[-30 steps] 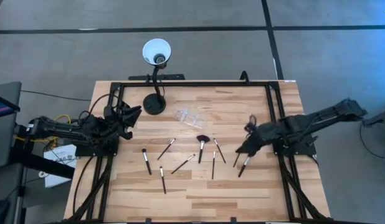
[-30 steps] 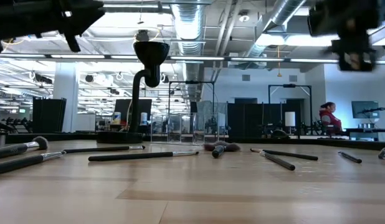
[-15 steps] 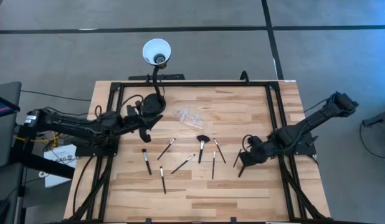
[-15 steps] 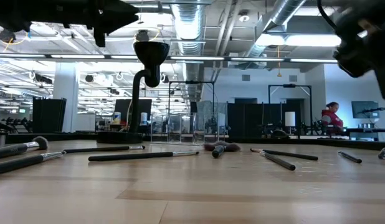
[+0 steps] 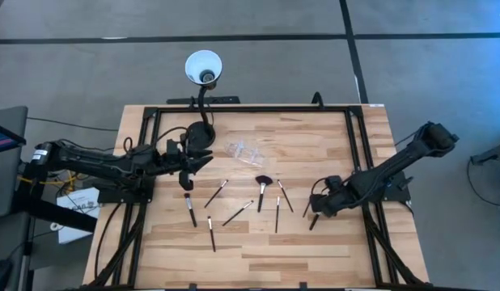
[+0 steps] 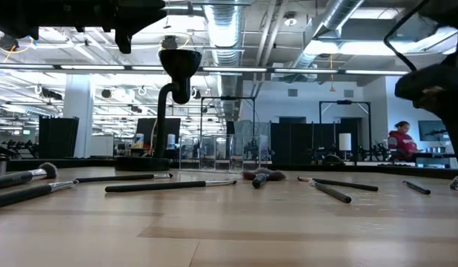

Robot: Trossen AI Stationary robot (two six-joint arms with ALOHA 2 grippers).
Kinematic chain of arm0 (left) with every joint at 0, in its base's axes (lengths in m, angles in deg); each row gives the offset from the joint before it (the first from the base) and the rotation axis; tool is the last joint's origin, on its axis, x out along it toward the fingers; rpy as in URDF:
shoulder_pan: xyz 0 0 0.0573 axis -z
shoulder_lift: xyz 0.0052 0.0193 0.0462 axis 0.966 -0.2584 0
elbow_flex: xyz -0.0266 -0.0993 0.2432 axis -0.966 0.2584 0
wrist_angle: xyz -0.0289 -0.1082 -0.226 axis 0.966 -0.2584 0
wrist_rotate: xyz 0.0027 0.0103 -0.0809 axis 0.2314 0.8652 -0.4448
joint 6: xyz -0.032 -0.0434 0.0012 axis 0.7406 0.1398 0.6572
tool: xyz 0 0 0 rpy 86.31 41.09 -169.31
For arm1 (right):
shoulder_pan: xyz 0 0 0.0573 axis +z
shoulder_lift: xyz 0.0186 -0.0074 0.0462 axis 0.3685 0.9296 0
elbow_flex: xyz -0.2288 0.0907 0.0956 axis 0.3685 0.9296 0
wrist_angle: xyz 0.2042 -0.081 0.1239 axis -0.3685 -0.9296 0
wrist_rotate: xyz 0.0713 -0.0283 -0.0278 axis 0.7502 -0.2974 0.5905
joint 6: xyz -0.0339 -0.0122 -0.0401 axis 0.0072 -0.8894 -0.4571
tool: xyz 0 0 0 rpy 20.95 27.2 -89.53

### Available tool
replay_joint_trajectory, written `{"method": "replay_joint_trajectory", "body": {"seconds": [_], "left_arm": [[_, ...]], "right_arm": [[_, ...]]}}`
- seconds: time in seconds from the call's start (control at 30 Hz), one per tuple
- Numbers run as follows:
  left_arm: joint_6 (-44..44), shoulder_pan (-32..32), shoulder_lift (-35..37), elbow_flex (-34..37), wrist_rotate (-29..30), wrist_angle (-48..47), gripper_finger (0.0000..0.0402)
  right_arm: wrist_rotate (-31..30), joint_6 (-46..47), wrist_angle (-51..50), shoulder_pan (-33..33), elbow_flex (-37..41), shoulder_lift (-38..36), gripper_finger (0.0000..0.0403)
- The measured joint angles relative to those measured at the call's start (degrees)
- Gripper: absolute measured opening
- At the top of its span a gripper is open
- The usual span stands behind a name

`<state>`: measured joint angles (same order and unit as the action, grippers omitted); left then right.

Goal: Sort items
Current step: Put the right powder brush into the right section of the transparent organizer

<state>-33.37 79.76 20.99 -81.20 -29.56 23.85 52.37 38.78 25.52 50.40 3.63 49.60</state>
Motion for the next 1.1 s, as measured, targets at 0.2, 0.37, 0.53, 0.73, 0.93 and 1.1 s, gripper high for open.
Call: {"method": "replay_joint_trajectory", "body": {"seconds": [0.2,0.37,0.53,0.73,0.93,1.1], "left_arm": [[0.00,0.00,0.00,0.00,-0.02,0.19,0.0090],[0.00,0.00,0.00,0.00,-0.02,0.21,0.0090],[0.00,0.00,0.00,0.00,-0.02,0.36,0.0090],[0.00,0.00,0.00,0.00,-0.03,0.40,0.0090],[0.00,0.00,0.00,0.00,-0.02,0.44,0.0090],[0.00,0.00,0.00,0.00,-0.02,0.52,0.0090]], "right_arm": [[-2.58,-0.56,0.61,-0.69,0.00,4.38,0.0127],[-3.29,-2.15,3.67,-1.46,0.00,6.43,0.0123],[-4.92,-6.18,6.74,-3.03,0.00,7.17,0.0123],[-6.64,-14.48,8.52,-5.29,0.00,6.65,0.0123],[-6.84,-22.25,9.15,-6.04,0.00,4.03,0.0123],[-6.84,-25.90,10.52,-4.96,0.00,3.08,0.0123]]}}
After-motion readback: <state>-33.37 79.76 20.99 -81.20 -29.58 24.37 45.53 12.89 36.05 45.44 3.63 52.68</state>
